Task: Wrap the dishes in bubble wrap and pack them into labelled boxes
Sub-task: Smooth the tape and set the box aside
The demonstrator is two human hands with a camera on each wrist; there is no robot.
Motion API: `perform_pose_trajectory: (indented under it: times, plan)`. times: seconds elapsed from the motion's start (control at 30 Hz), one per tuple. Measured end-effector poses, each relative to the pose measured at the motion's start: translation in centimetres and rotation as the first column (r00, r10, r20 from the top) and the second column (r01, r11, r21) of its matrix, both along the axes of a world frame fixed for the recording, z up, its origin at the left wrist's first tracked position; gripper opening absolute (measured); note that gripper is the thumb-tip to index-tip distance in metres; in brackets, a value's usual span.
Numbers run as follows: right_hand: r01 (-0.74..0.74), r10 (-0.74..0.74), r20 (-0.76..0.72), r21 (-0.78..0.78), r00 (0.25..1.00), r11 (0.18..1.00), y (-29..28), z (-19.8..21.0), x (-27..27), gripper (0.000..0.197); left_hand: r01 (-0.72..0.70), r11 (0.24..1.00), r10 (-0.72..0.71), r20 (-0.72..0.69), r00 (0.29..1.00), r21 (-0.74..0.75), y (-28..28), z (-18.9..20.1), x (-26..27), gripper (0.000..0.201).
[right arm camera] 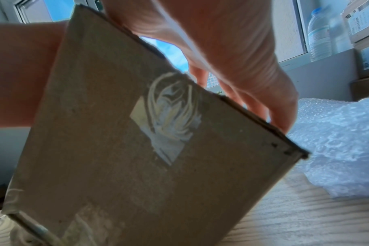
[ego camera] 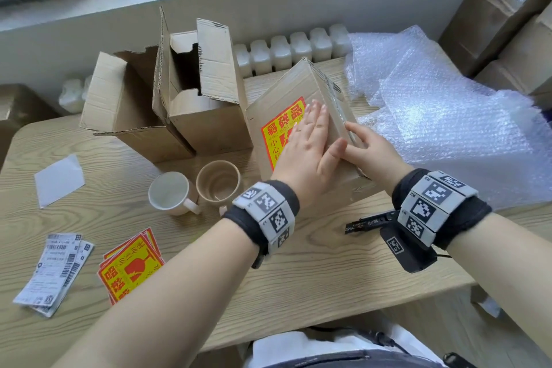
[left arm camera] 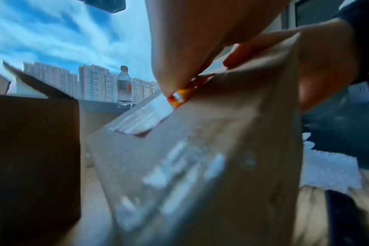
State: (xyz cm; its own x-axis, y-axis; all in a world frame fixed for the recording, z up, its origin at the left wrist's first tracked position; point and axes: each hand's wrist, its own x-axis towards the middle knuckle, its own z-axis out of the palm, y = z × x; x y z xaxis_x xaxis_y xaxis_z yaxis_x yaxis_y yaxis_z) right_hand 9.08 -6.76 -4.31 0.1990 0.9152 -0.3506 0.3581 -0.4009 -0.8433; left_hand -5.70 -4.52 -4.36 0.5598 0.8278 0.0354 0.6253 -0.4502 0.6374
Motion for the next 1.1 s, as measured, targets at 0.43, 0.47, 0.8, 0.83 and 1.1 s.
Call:
perform_pose_trajectory:
  times: [0.43, 0.47, 0.8, 0.83, 1.1]
  plan:
    - [-0.001, 0.001, -0.095, -0.004, 0.995, 1.0, -0.3, 0.2, -0.3, 0.084, -0.274, 0.95, 0.24, -0.212, 0.947, -0.15, -0.8, -4.2, -5.3, 0.083]
    - [-0.005, 0.005, -0.078, -0.003, 0.997, 1.0, -0.3, 0.2, -0.3, 0.077, -0.301, 0.94, 0.26, -0.237, 0.936, -0.162, -0.4, -4.4, -5.7, 0.081]
    - [-0.006, 0.006, -0.003, 0.014, 1.0, 1.0, -0.2, 0.1, -0.6, 0.092, -0.158, 0.987, 0.15, -0.224, 0.963, -0.019, 1.3, -1.9, -3.2, 0.07]
    - [-0.008, 0.008, -0.006, 0.014, 1.0, 1.0, -0.2, 0.3, -0.7, 0.091, -0.126, 0.992, 0.124, -0.201, 0.972, 0.004, 1.0, -1.6, -2.7, 0.068]
    - [0.002, -0.001, -0.029, 0.005, 1.0, 1.0, -0.4, 0.4, -0.6, 0.102, 0.066, 0.993, -0.049, -0.174, 0.983, 0.095, -3.2, -2.6, -3.0, 0.088]
